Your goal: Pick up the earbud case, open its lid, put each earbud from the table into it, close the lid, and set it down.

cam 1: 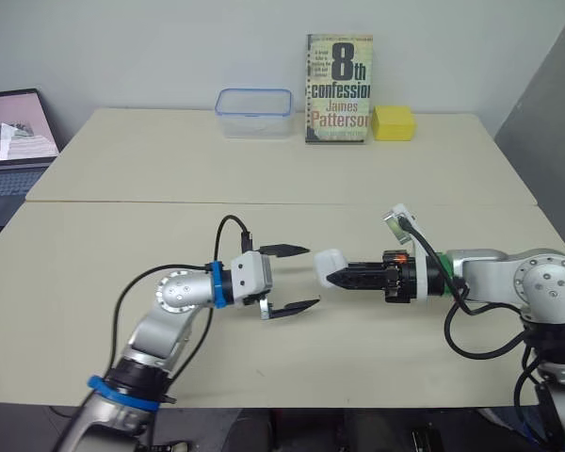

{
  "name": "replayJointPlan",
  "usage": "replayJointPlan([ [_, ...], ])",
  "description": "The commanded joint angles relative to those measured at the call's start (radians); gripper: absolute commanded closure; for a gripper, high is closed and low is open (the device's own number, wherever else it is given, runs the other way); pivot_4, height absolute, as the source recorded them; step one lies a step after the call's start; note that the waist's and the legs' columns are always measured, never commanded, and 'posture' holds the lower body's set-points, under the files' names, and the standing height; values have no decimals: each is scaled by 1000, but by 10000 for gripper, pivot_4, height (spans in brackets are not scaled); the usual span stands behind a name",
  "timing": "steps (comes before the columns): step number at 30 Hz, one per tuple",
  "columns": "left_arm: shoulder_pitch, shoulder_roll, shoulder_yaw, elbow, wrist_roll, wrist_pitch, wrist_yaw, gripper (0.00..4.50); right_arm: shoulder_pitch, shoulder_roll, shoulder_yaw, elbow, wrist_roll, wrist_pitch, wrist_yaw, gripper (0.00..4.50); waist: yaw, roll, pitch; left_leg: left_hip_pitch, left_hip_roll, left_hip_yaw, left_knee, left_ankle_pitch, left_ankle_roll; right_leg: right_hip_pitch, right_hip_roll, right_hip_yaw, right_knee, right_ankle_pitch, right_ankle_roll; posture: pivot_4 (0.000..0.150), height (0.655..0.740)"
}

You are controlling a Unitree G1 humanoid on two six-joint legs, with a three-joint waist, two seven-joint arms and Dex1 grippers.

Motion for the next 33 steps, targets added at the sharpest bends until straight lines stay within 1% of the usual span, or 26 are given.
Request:
replayJointPlan([
  [1, -71, 89, 60, -113, -105, 288, -6, 0, -37, -122, 48, -103, -208, -92, 167, 37323, 1, 0, 1, -1, 0, -1, 0, 0, 0, -1, 0, -1, 0, 0, 0, 1500, 7400],
  [2, -87, 105, 63, -135, -120, 336, -3, 0, -42, -150, 67, -117, -259, -118, 208, 37323, 0, 0, 1, -1, 0, -1, 0, 0, 0, -1, 0, -1, 0, 0, 0, 1500, 7400],
  [4, -133, 150, 39, -213, -123, 447, -1, 0, -76, -244, 155, -187, -429, -220, 319, 37323, -1, 0, 1, -1, 0, 0, 0, 0, 0, -1, 0, 0, -1, -1, 2, 1500, 7400],
  [5, -151, 158, 28, -242, -124, 494, 8, 0, -89, -270, 189, -209, -493, -259, 359, 37323, -2, 0, 1, -1, 0, 0, -1, 0, 0, -1, 0, 0, -1, -3, 5, 1500, 7400],
  [6, -172, 154, 17, -270, -129, 539, 24, 0, -102, -284, 218, -224, -545, -293, 390, 37323, -3, 0, 1, -1, 0, 0, -1, 0, 0, -1, 0, 0, -1, -3, 5, 1500, 7400],
  [8, -204, 129, -9, -316, -134, 596, 46, 0, -116, -277, 250, -237, -604, -330, 430, 37323, -7, 0, 1, -1, 0, 1, -1, 0, 0, -1, 0, 0, -1, -3, 5, 1500, 7400],
  [11, -248, 77, -55, -345, -120, 643, 86, 0, -138, -242, 276, -245, -661, -353, 473, 37323, -8, 0, 2, -1, 0, 1, 0, 0, 0, -1, 0, 1, -1, -3, 5, 1500, 7400],
  [15, -284, 32, -105, -319, -85, 639, 110, 0, -158, -209, 304, -240, -735, -378, 526, 37323, -8, 0, 2, 0, 0, 1, 0, 0, 0, -1, 0, 1, 0, 0, 1, 1500, 7400],
  [20, -300, 23, -139, -275, -36, 590, 102, 0, -167, -180, 313, -232, -786, -383, 567, 37323, -8, 0, 2, 0, 0, 1, 0, 0, 0, -1, 0, 1, 0, 0, 0, 1500, 7400],
  [30, -316, -2, -134, -272, -52, 612, 88, 0, -163, -145, 308, -226, -847, -377, 603, 37323, -8, 0, 2, 0, 0, 1, 1, 0, -1, -1, -1, 1, 0, 0, 0, 1500, 7400],
  [33, -312, -4, -142, -274, -44, 603, 80, 5821, -164, -136, 306, -227, -858, -374, 609, 37323, -8, 0, 2, 0, 0, 1, 1, 0, -1, -1, -1, 1, 0, 0, 0, 1500, 7400],
])
